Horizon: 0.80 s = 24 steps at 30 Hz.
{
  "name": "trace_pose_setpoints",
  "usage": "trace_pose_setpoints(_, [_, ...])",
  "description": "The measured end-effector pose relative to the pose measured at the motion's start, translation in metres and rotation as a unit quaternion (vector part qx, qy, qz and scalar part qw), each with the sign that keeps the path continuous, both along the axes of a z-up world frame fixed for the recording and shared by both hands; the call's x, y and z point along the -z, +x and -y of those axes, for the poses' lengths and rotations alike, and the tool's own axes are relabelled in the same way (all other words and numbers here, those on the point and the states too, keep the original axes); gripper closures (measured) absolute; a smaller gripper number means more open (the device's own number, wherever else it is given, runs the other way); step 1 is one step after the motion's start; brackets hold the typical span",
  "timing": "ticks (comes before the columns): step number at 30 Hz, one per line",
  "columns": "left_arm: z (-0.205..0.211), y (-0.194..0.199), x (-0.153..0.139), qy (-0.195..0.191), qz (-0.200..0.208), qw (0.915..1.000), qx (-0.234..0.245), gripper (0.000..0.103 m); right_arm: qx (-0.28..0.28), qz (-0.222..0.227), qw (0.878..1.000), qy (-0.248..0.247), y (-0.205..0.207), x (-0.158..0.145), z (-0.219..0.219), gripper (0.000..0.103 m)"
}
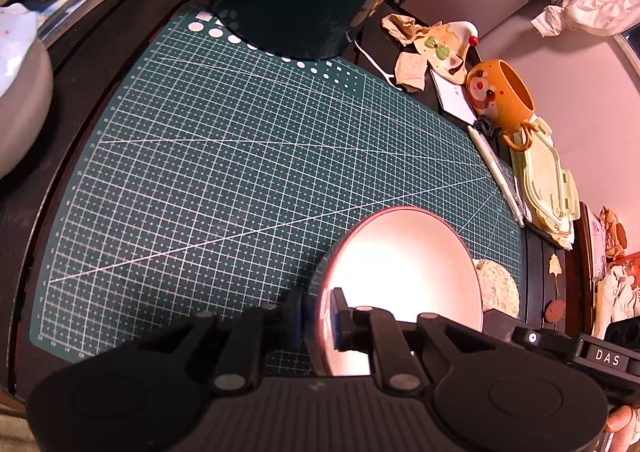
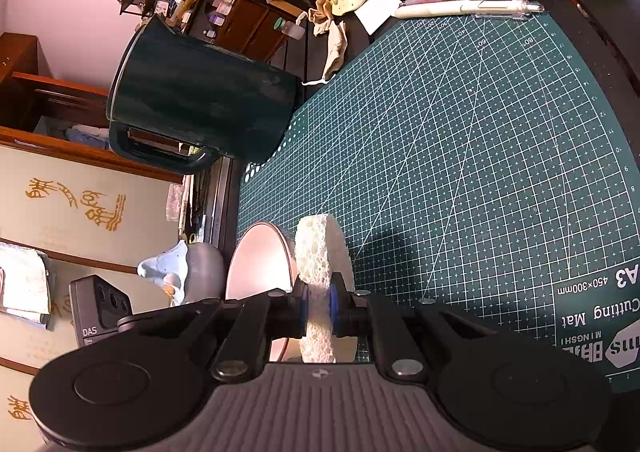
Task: Clean bowl
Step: 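Hold the bowl with the left gripper while the right gripper rubs the sponge on the outer wall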
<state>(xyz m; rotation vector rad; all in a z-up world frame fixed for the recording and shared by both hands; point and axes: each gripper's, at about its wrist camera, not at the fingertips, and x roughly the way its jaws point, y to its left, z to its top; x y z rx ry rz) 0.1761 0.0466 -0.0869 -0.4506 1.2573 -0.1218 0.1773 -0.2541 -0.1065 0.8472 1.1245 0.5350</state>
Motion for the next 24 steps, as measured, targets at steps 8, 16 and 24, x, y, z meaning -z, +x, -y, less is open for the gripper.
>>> trace_pose_setpoints(8, [0.012, -0.017, -0.003, 0.039, -0.017, 0.9990, 0.010, 0.074, -0.004, 0.004, 1.000, -0.002, -0.001, -0.001, -0.002, 0.093])
trace_pose_setpoints(16, [0.028, -0.018, 0.003, 0.054, -0.002, 0.9980, 0.034, 0.084, -0.007, 0.007, 1.000, -0.006, -0.001, -0.003, -0.003, 0.093])
trace_pose_setpoints(24, [0.007, -0.003, 0.010, 0.020, 0.005, 0.9998, 0.008, 0.091, -0.008, 0.017, 1.000, -0.007, -0.004, -0.010, -0.002, 0.093])
